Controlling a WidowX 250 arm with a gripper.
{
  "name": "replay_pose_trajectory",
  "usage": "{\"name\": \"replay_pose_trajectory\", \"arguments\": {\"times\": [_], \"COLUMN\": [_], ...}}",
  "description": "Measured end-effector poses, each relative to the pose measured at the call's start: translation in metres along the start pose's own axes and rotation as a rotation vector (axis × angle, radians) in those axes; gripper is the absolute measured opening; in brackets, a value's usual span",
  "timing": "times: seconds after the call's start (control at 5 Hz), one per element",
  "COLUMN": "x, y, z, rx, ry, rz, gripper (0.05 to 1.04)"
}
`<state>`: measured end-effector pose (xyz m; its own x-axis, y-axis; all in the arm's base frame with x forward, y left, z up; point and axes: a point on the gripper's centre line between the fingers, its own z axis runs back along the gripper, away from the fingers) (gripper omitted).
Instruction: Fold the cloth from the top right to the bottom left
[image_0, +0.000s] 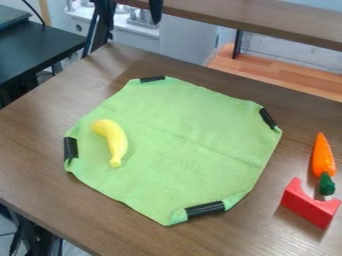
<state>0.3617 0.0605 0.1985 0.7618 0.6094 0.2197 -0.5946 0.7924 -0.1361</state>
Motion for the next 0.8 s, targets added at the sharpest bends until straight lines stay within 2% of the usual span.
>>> {"name": "replay_pose_trajectory", "arguments": {"times": [0.2,0.4,0.6,0.8], "x": [-0.002,-0.005,-0.015,-0.012], "y": [0.001,-0.022,-0.053,-0.092], "z": [-0.017,-0.041,-0.082,-0.107], "rx": [0.019,0.004,0.027,0.016], "ry": [0.037,0.024,0.037,0.012], "rz": [0.007,0.0,0.002,0.032], "gripper": [0.999,0.999,0.999,0.999]}}
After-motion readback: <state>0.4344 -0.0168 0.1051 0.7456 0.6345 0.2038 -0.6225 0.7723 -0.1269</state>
